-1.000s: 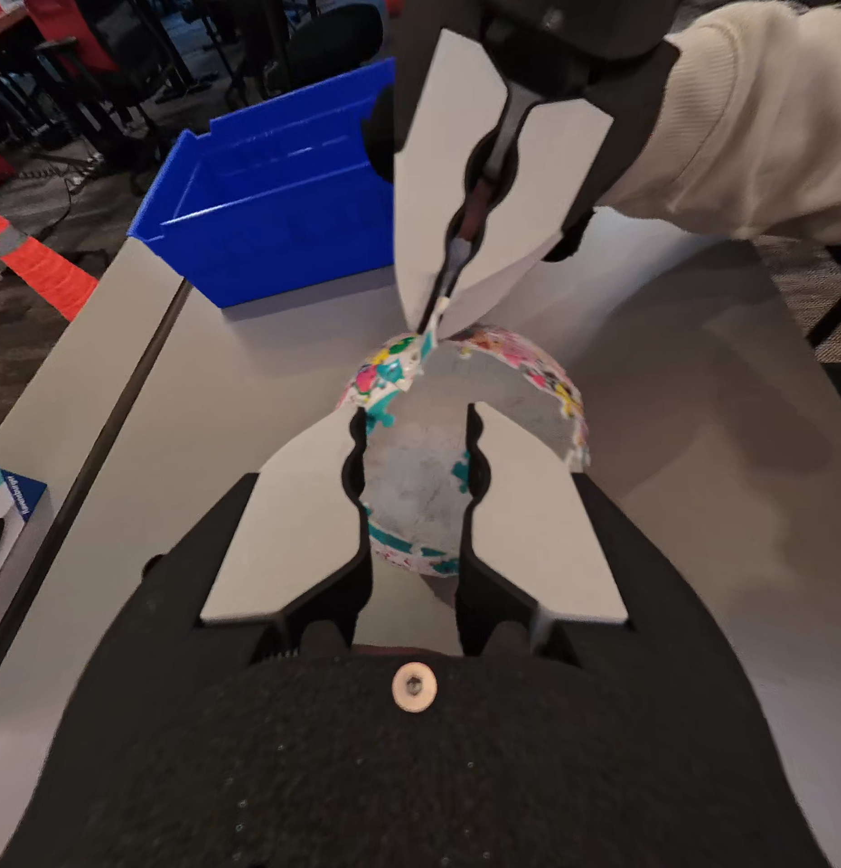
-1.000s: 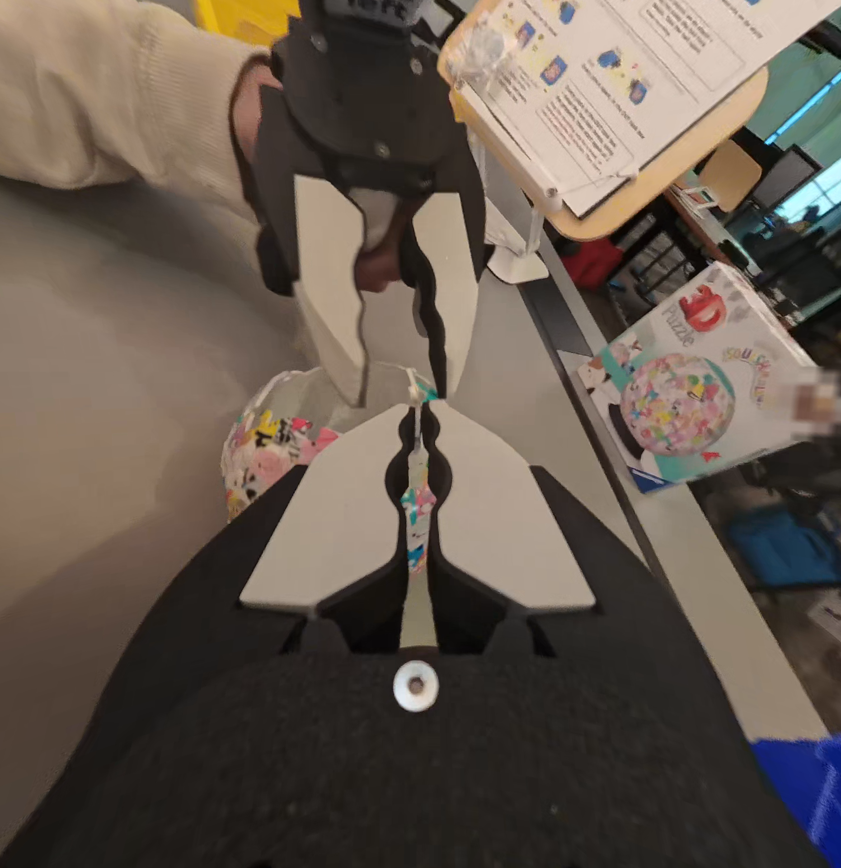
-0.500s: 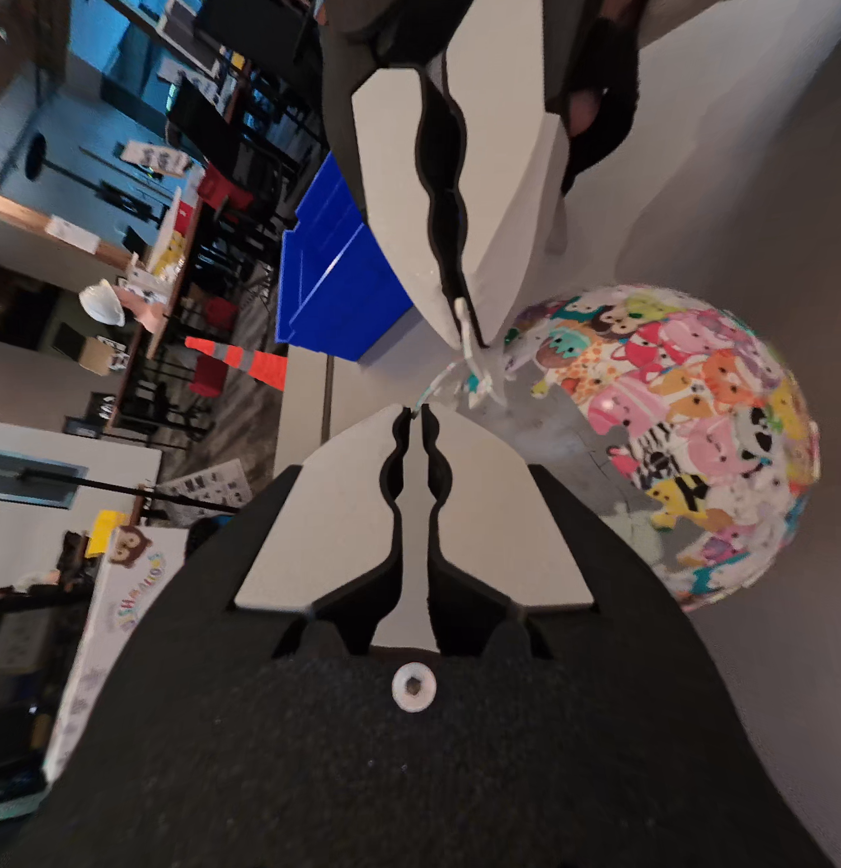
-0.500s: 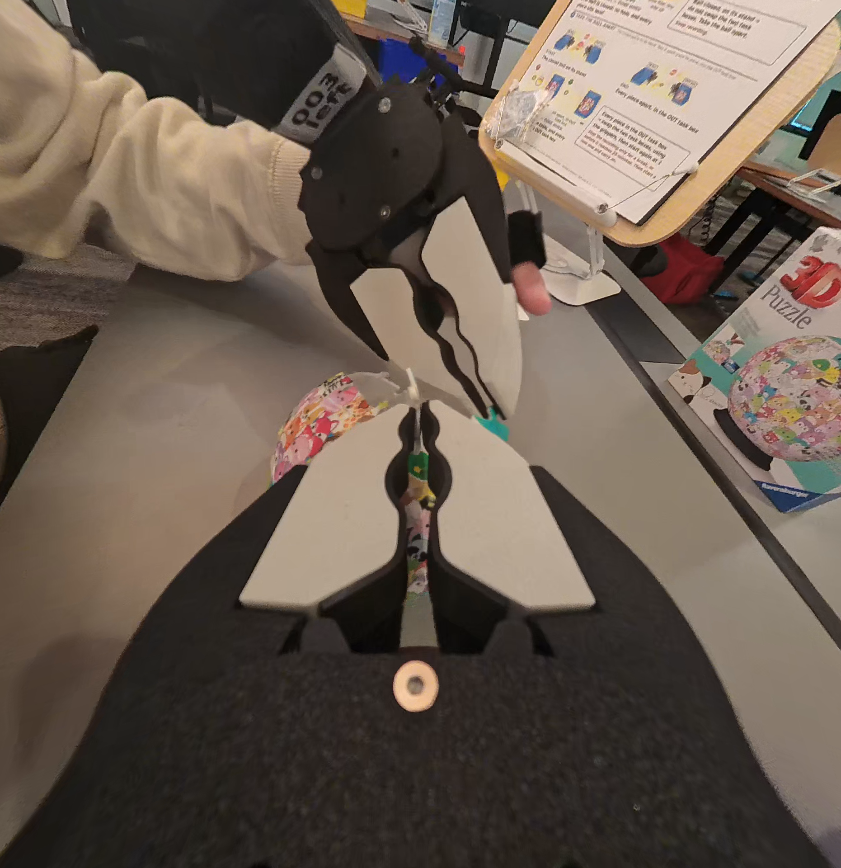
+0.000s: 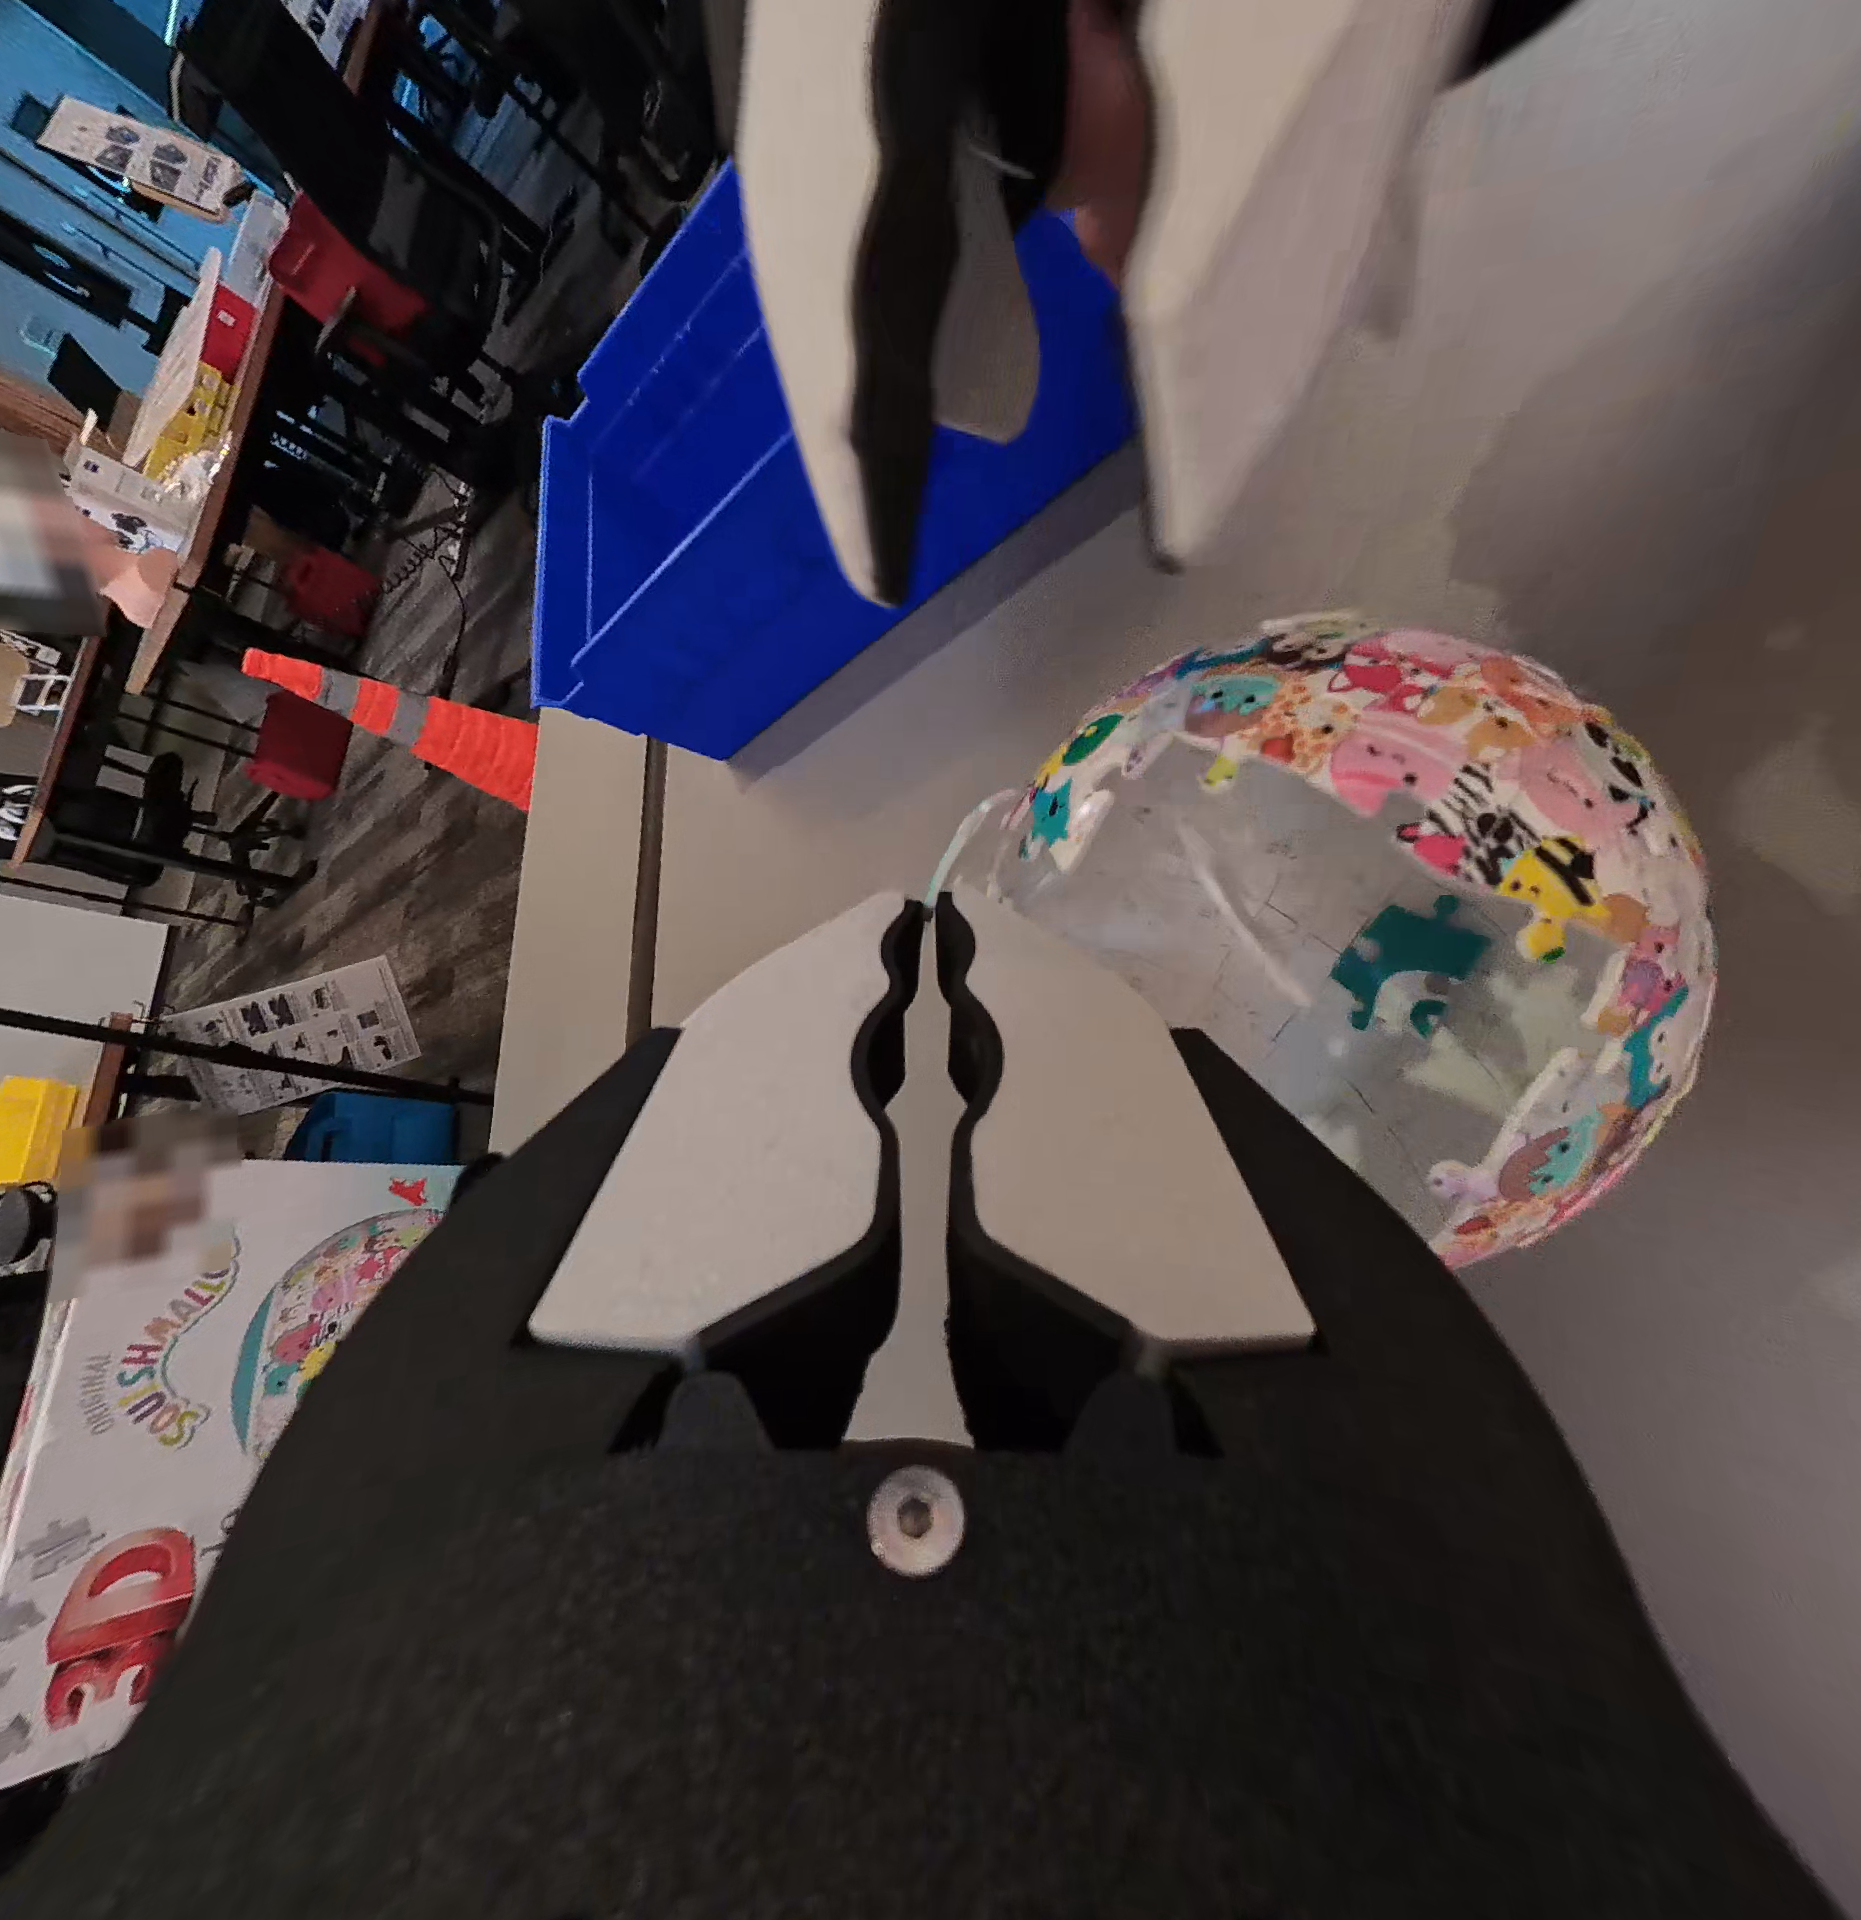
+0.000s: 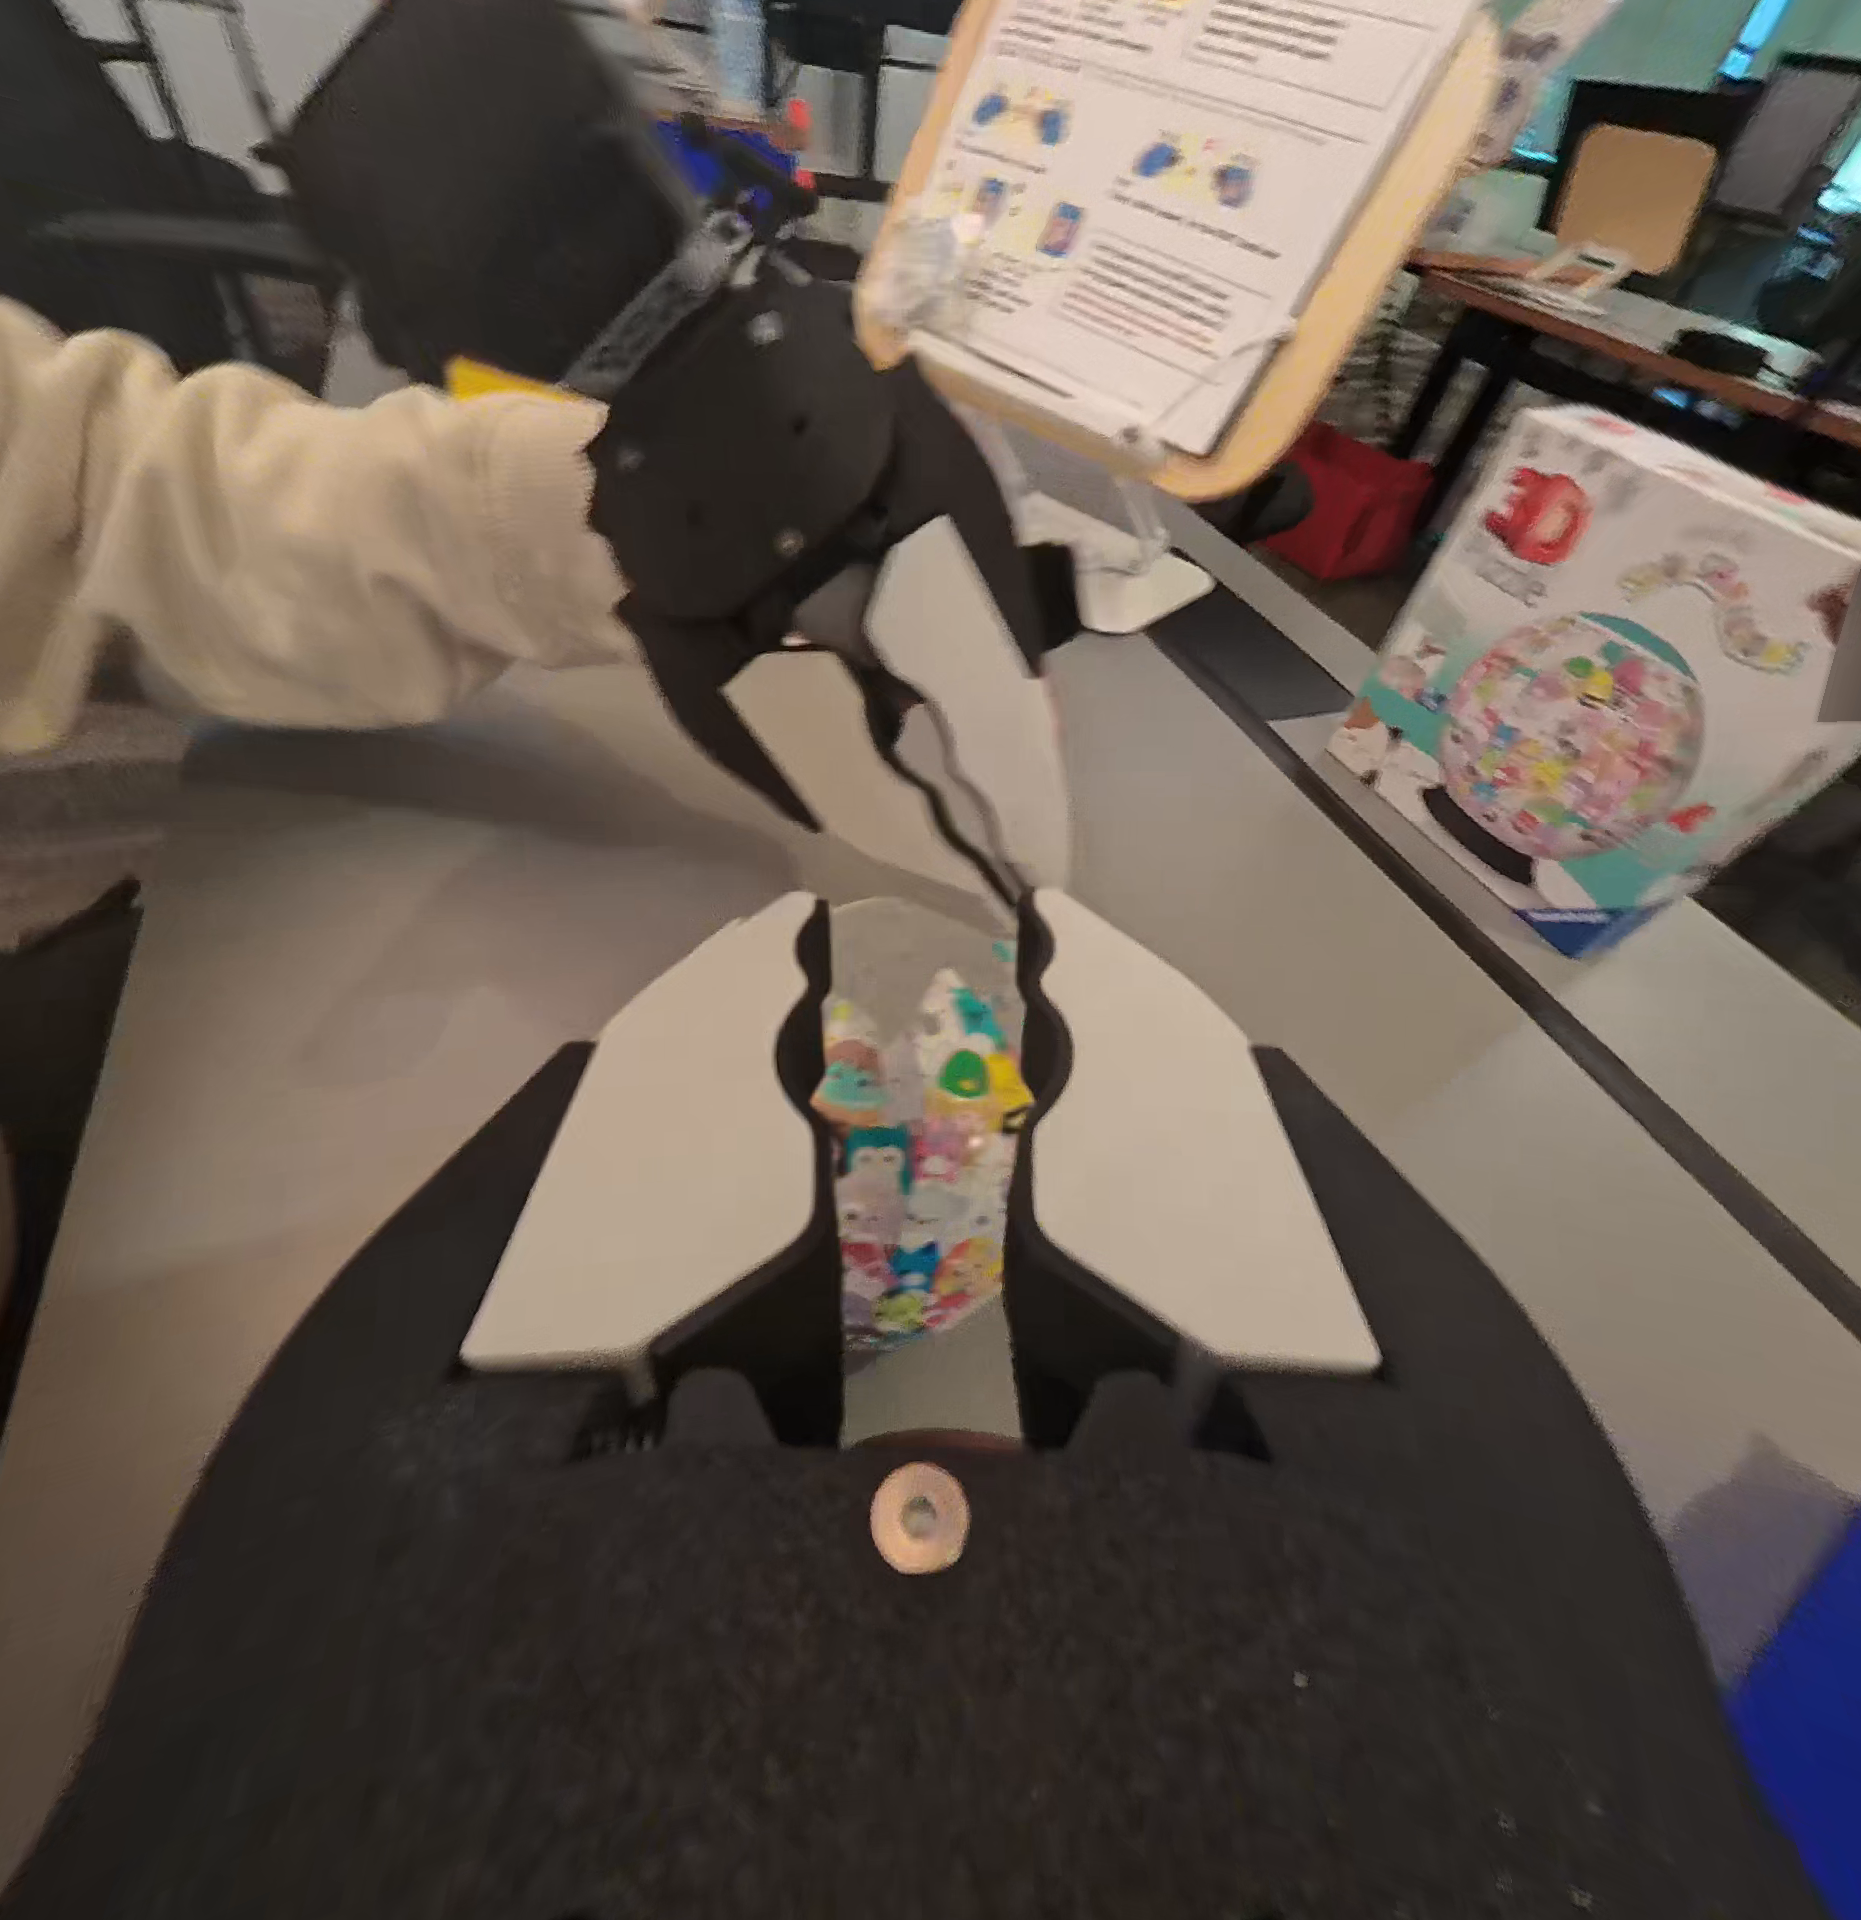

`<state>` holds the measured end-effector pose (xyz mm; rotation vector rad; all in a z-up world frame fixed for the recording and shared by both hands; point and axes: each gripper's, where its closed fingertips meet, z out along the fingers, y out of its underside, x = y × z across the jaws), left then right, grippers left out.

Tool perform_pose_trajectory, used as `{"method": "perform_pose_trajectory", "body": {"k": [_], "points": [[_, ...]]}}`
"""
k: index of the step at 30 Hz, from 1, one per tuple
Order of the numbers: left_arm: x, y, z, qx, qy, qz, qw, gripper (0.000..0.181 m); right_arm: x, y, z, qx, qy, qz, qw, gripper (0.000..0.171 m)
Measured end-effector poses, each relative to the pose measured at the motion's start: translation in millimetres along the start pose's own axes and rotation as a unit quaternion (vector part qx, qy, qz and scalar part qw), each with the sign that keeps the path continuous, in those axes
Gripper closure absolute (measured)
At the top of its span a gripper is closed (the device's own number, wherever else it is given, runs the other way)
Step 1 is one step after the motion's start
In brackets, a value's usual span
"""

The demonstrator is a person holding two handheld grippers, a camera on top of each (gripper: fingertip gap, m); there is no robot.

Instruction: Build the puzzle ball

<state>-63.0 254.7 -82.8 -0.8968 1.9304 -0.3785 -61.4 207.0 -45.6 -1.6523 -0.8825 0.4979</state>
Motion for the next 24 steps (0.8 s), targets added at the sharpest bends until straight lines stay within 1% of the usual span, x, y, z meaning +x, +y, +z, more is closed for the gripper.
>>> {"method": "perform_pose_trajectory", "body": {"k": [2, 5, 7, 9, 11, 13, 14, 15, 17, 19, 20, 23, 24], "points": [[2, 0, 0, -0.003, 0.002, -0.001, 1.000, 0.179, 18, 0, -1, -0.016, 0.038, 0.023, 0.999, 0.145], [3, -1, -1, -0.009, 0.005, -0.006, 1.000, 0.179, 25, 27, 12, -0.112, 0.040, 0.019, 0.993, 0.146], [1, 0, 0, -0.013, 0.012, -0.022, 1.000, 0.179, 25, 37, 23, -0.147, 0.056, -0.007, 0.988, 0.146], [-1, -3, 2, -0.011, 0.015, -0.032, 0.999, 0.179, 30, 39, 29, -0.160, 0.089, -0.039, 0.982, 0.152], [-1, -4, 3, -0.009, 0.012, -0.043, 0.999, 0.179, 29, 40, 33, -0.172, 0.101, -0.066, 0.978, 0.165], [-3, -5, 1, 0.001, 0.001, -0.072, 0.997, 0.178, 31, 39, 34, -0.167, 0.113, -0.057, 0.978, 0.167], [-2, -3, -1, 0.007, -0.003, -0.094, 0.996, 0.175, 32, 39, 35, -0.158, 0.113, -0.028, 0.981, 0.168], [3, -1, -4, 0.014, 0.003, -0.119, 0.993, 0.160, 36, 40, 34, -0.144, 0.116, 0.012, 0.983, 0.169], [16, -2, -14, 0.051, 0.027, -0.186, 0.981, 0.128, 41, 44, 33, -0.103, 0.101, 0.128, 0.981, 0.170], [32, 3, -19, 0.061, 0.038, -0.225, 0.972, 0.096, 48, 49, 29, -0.055, 0.091, 0.253, 0.962, 0.170], [40, 6, -19, 0.057, 0.040, -0.230, 0.971, 0.085, 51, 51, 28, -0.031, 0.081, 0.309, 0.947, 0.170], [54, 4, -20, 0.071, 0.037, -0.231, 0.970, 0.093, 55, 53, 25, 0.031, 0.034, 0.444, 0.895, 0.170], [56, 4, -19, 0.073, 0.039, -0.231, 0.969, 0.095, 57, 51, 23, 0.057, 0.021, 0.485, 0.872, 0.170]]}}
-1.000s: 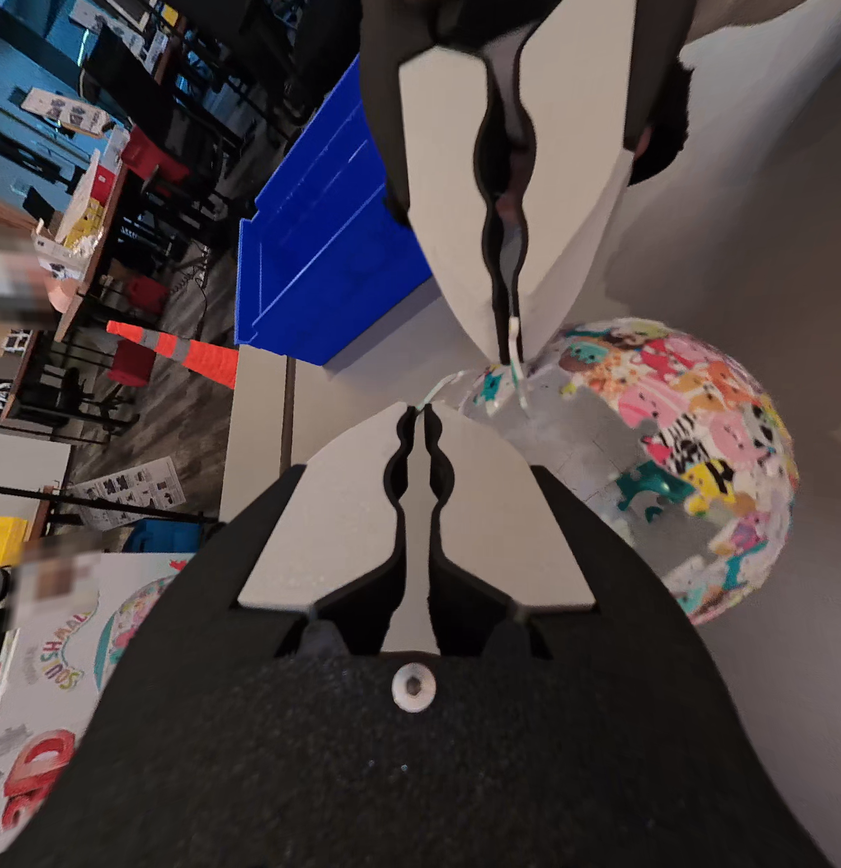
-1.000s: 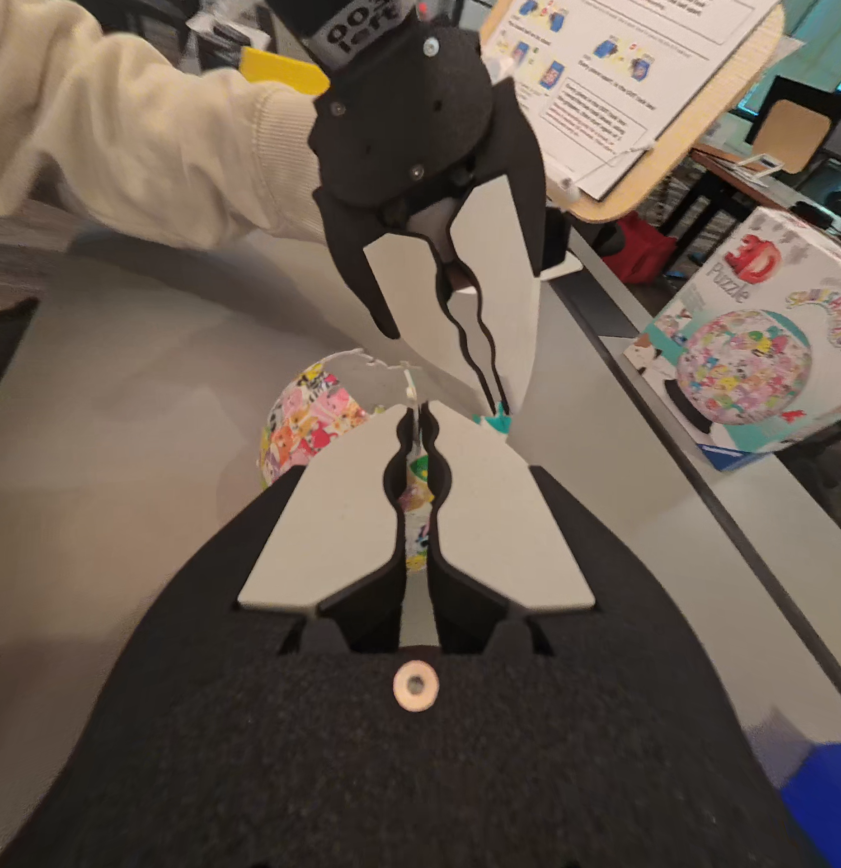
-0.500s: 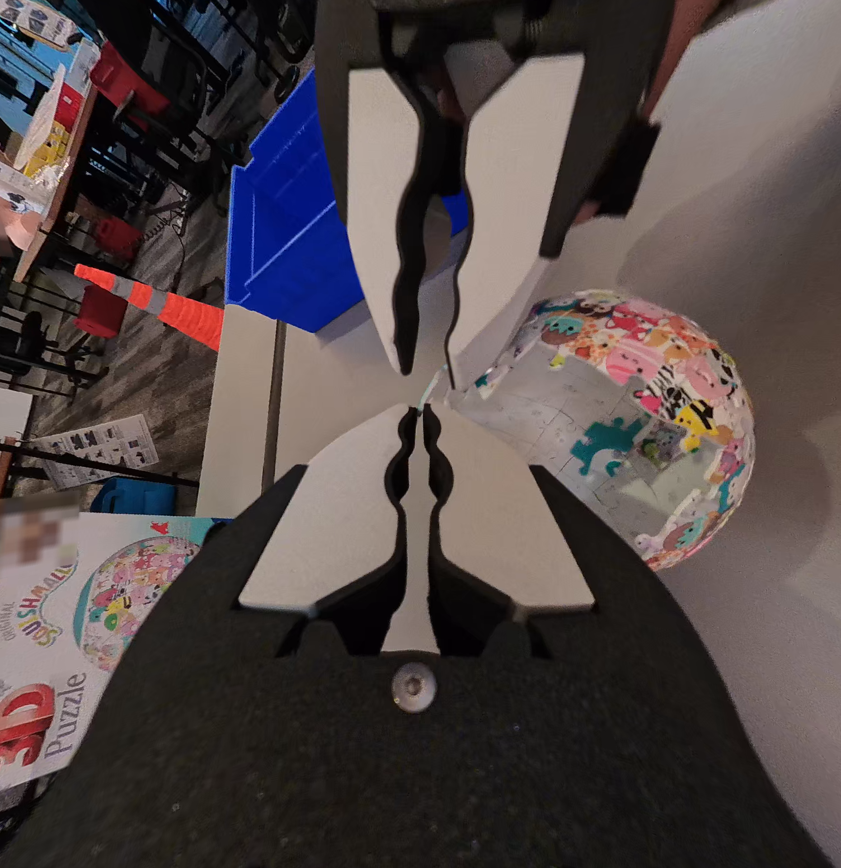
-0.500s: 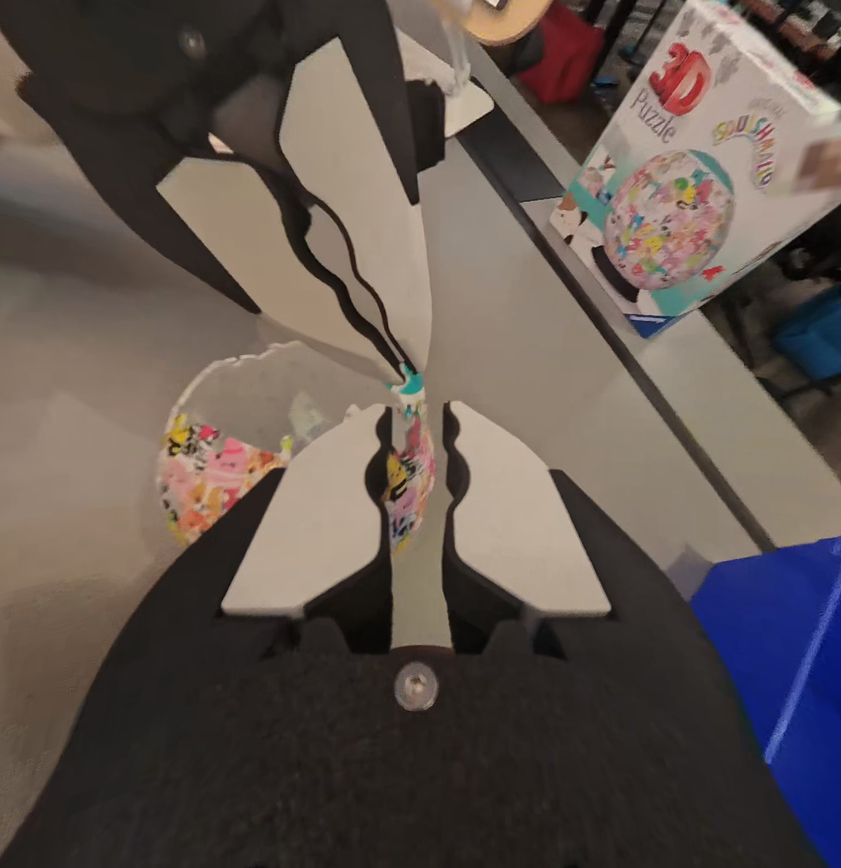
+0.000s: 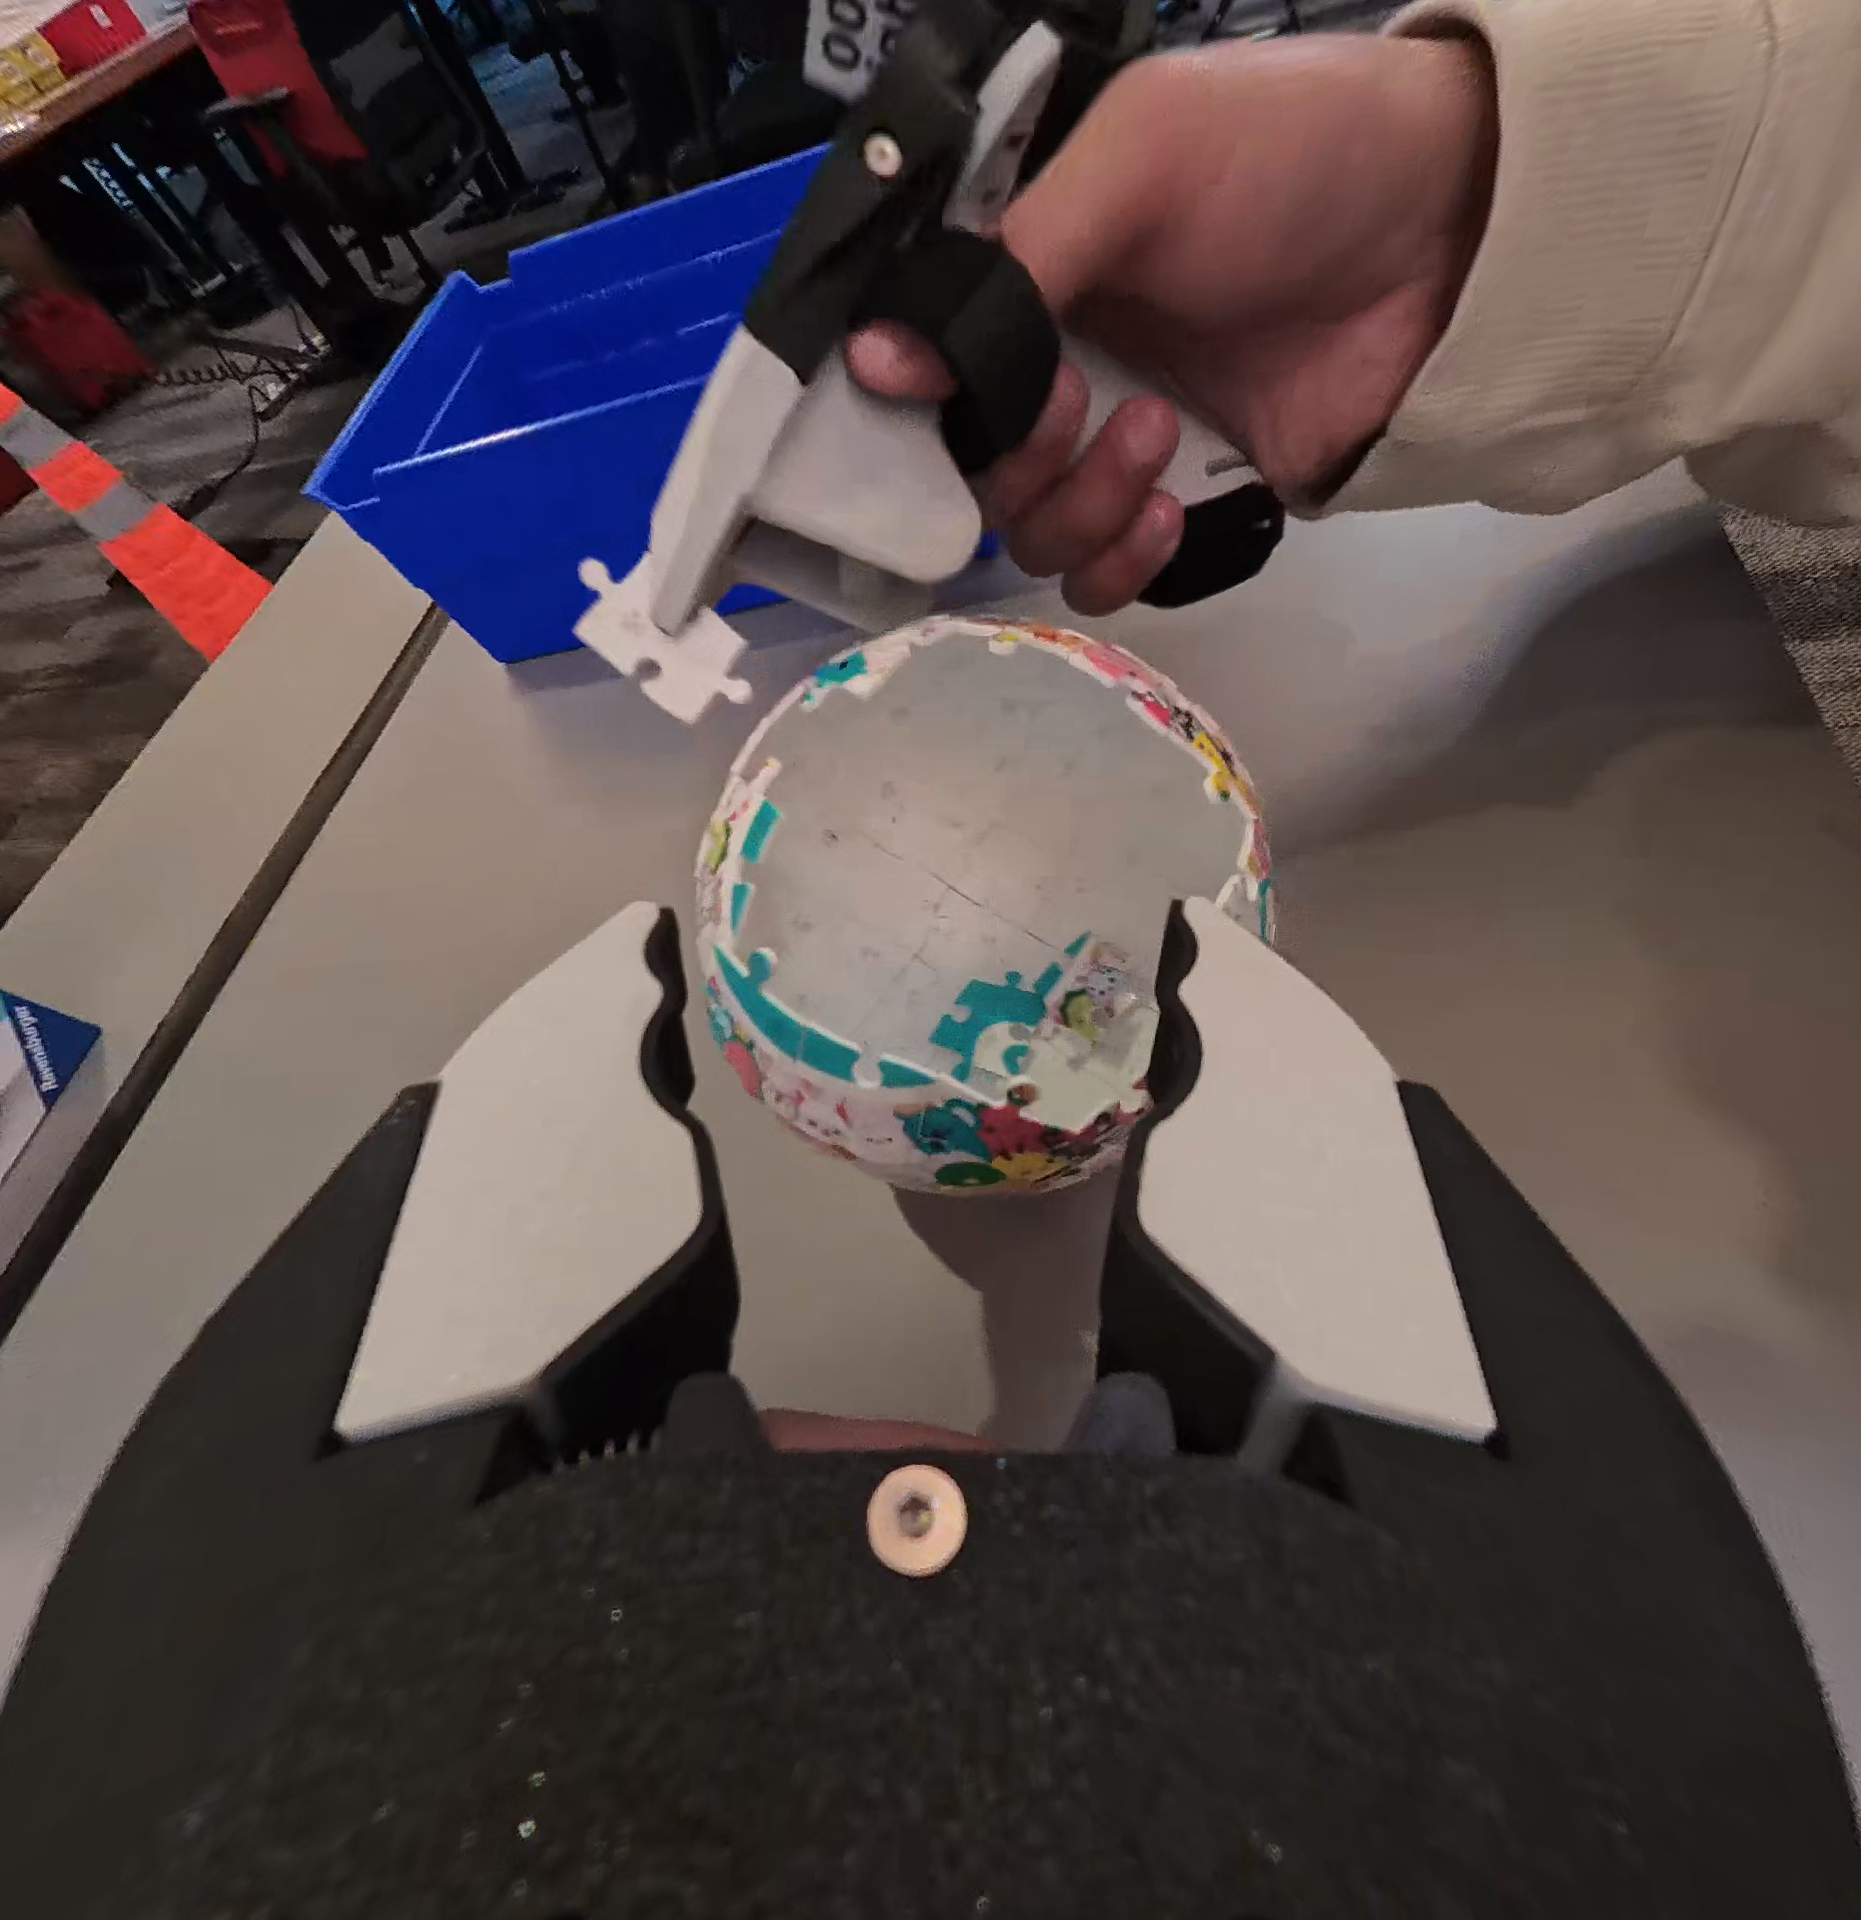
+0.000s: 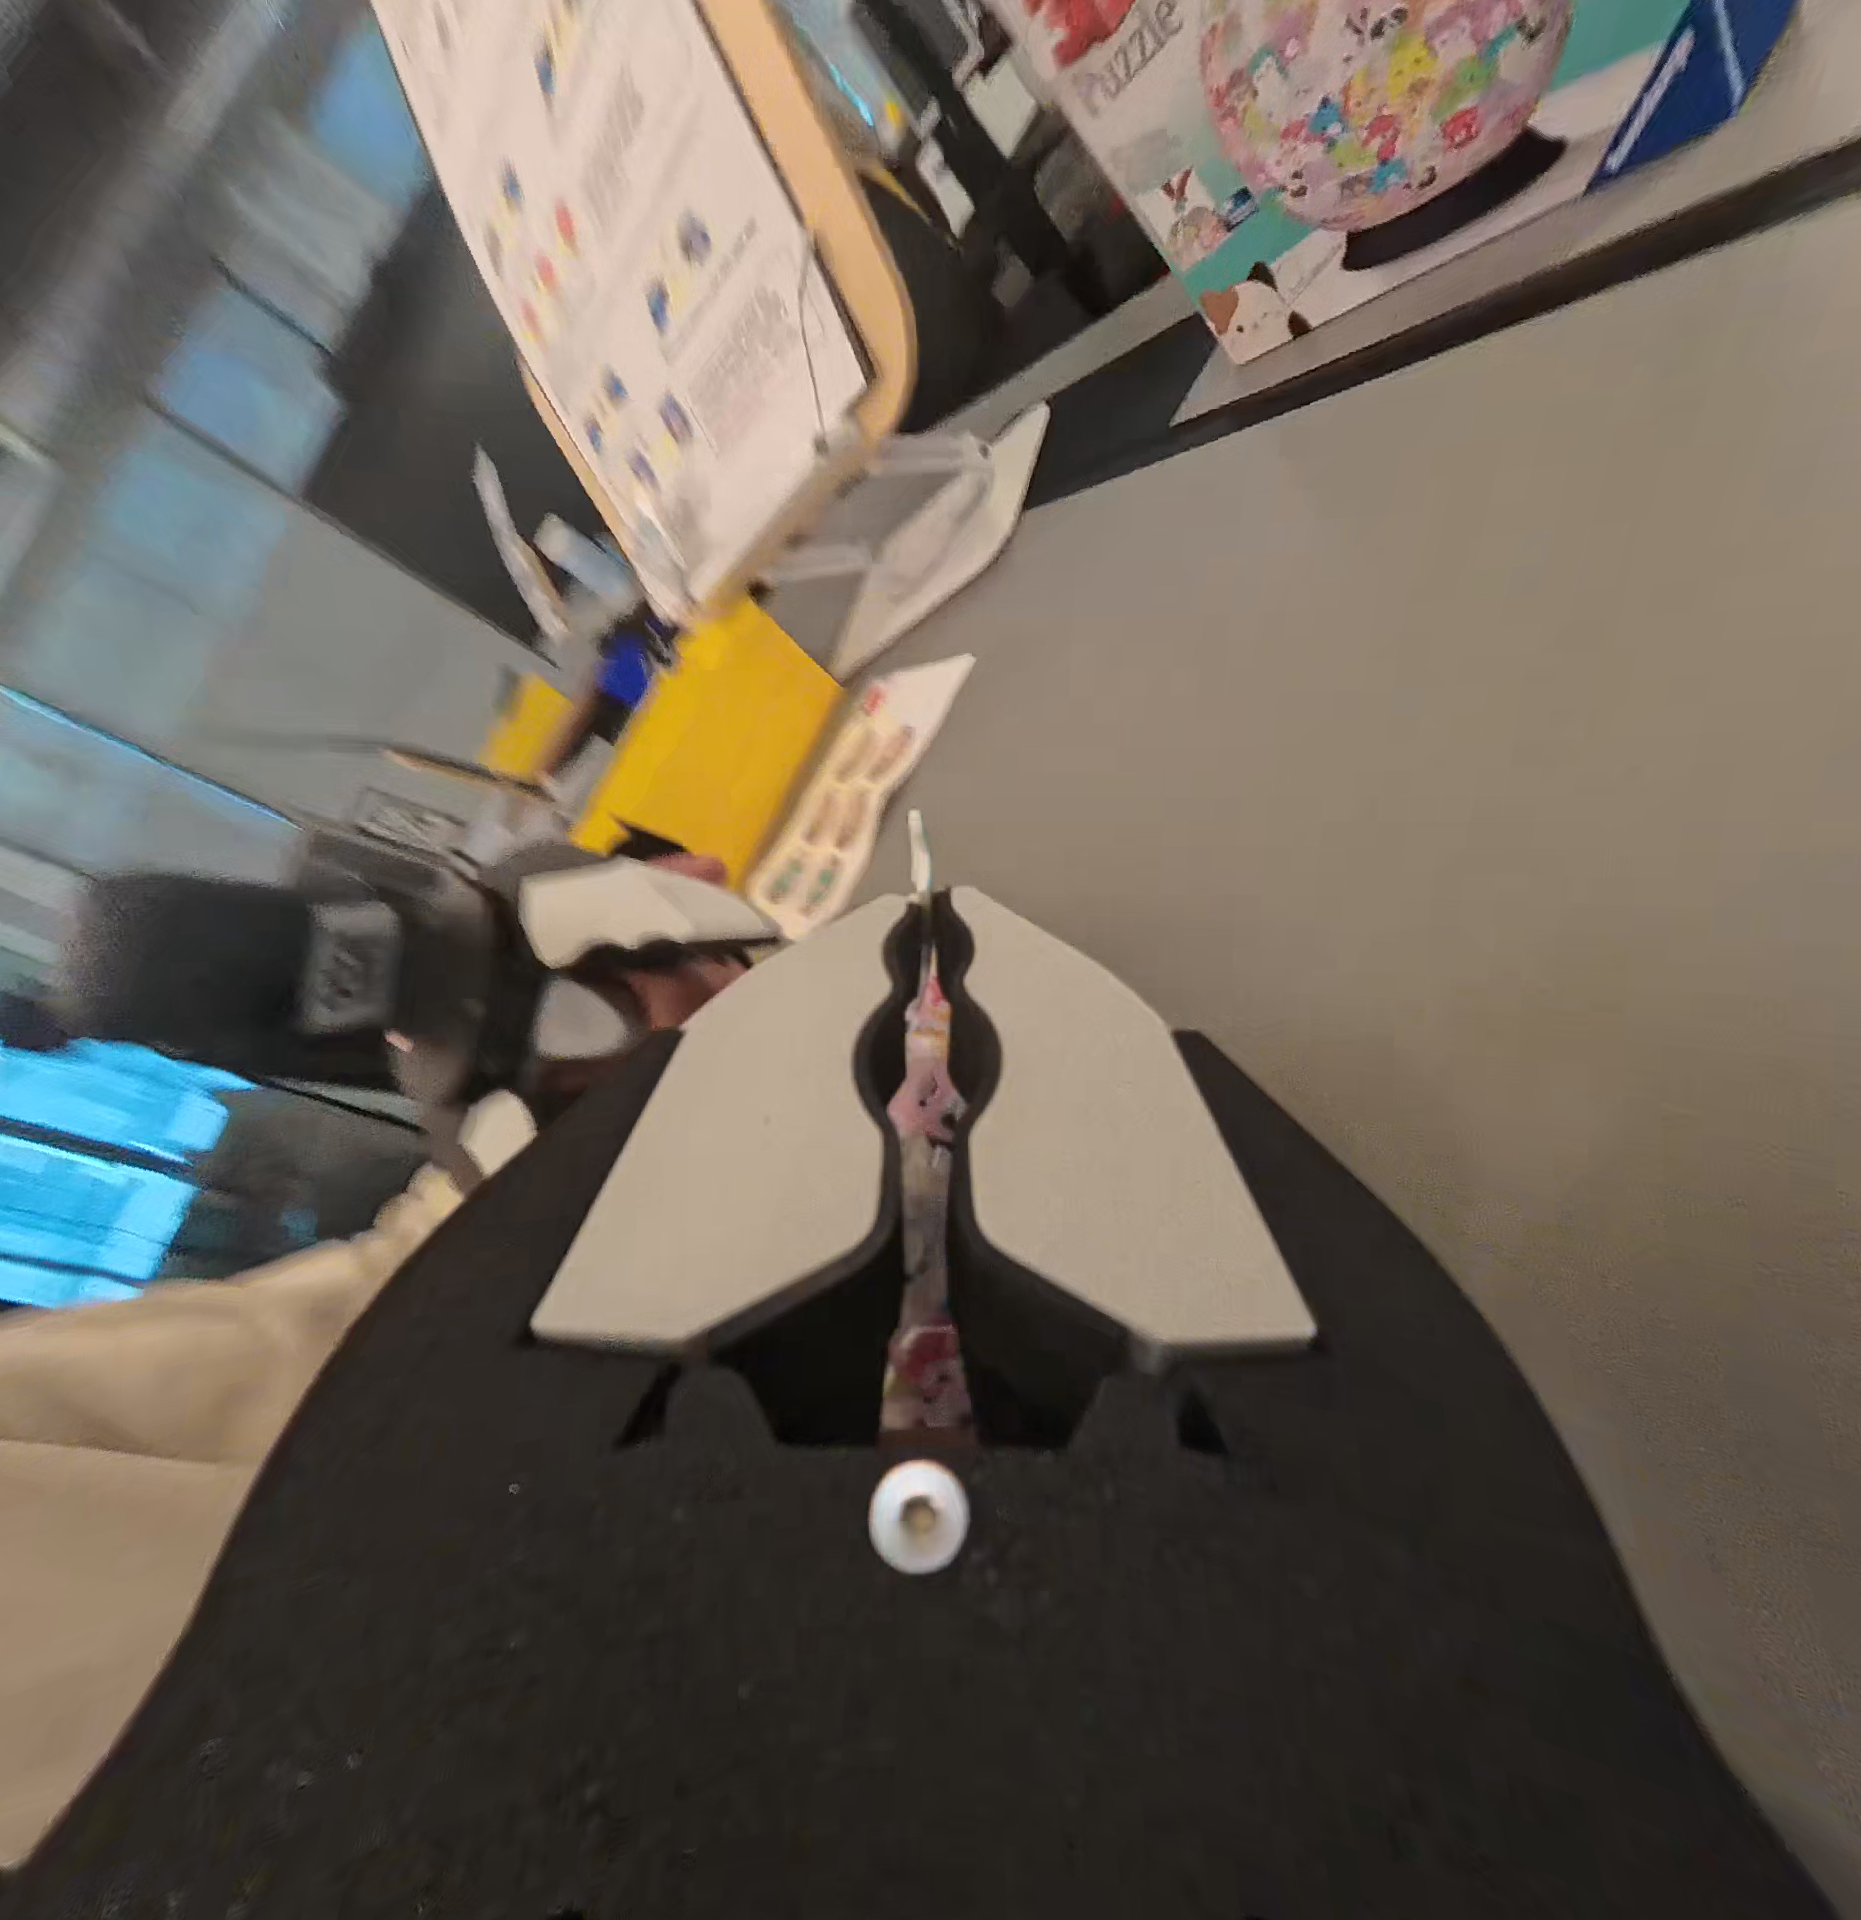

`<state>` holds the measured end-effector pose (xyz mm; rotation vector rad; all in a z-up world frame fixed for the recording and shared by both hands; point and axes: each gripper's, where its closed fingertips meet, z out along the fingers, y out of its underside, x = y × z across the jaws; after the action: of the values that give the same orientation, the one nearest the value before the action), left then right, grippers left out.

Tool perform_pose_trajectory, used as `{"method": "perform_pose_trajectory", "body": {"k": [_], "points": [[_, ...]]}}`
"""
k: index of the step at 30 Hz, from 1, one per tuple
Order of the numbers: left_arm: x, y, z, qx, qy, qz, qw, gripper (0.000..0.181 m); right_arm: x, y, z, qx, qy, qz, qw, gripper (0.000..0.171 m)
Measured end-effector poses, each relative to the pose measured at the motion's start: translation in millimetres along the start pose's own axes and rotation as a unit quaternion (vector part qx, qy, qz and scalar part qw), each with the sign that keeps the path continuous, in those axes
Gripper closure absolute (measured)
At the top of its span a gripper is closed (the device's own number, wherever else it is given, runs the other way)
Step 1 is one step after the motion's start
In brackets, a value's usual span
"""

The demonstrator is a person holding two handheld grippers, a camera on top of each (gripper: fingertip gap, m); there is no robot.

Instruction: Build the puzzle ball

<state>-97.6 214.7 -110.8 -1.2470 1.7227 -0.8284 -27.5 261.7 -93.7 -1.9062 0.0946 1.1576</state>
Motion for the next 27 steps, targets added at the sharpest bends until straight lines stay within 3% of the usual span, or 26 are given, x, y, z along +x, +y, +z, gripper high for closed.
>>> {"method": "perform_pose_trajectory", "body": {"k": [2, 4, 5, 7, 8, 11, 12, 15, 17, 19, 22, 24, 27], "points": [[0, 0, 1, 0.006, -0.002, -0.002, 1.000, 0.095, -9, -7, -3, 0.014, -0.034, 0.001, 0.999, 0.170], [-3, 1, 0, 0.006, -0.004, -0.007, 1.000, 0.097, -24, -21, -16, 0.016, -0.004, -0.144, 0.989, 0.170], [-5, 1, -1, 0.010, -0.007, -0.009, 1.000, 0.099, -25, -32, -28, -0.001, 0.052, -0.241, 0.969, 0.170], [-10, 0, -5, 0.024, -0.016, -0.018, 0.999, 0.114, 3, -69, -77, -0.048, 0.240, -0.399, 0.884, 0.170], [-14, -1, -7, 0.032, -0.020, -0.026, 0.999, 0.124, 29, -83, -107, -0.099, 0.327, -0.428, 0.837, 0.170], [-32, -4, -11, 0.031, -0.060, -0.032, 0.997, 0.139, 121, -70, -174, -0.312, 0.410, -0.346, 0.784, 0.169], [-36, -3, -11, 0.021, -0.069, -0.025, 0.997, 0.139, 150, -69, -186, -0.334, 0.423, -0.327, 0.776, 0.169], [-38, -1, -11, 0.008, -0.075, -0.012, 0.997, 0.140, 200, -52, -191, -0.357, 0.392, -0.254, 0.809, 0.167], [-31, 4, -11, 0.012, -0.054, -0.032, 0.998, 0.139, 214, -48, -198, -0.371, 0.407, -0.246, 0.798, 0.147], [-26, 10, -12, 0.022, -0.040, -0.047, 0.998, 0.139, 199, -62, -199, -0.344, 0.440, -0.277, 0.782, 0.134], [-25, 12, -11, 0.049, -0.020, -0.086, 0.995, 0.139, 110, -78, -146, -0.271, 0.389, -0.378, 0.795, 0.142], [-27, 12, -7, 0.060, -0.012, -0.111, 0.992, 0.138, 27, -45, -77, -0.270, 0.253, -0.453, 0.811, 0.142], [-28, 19, 1, 0.052, -0.019, -0.114, 0.992, 0.137, -49, 26, -4, -0.343, 0.123, -0.529, 0.767, 0.148]]}}
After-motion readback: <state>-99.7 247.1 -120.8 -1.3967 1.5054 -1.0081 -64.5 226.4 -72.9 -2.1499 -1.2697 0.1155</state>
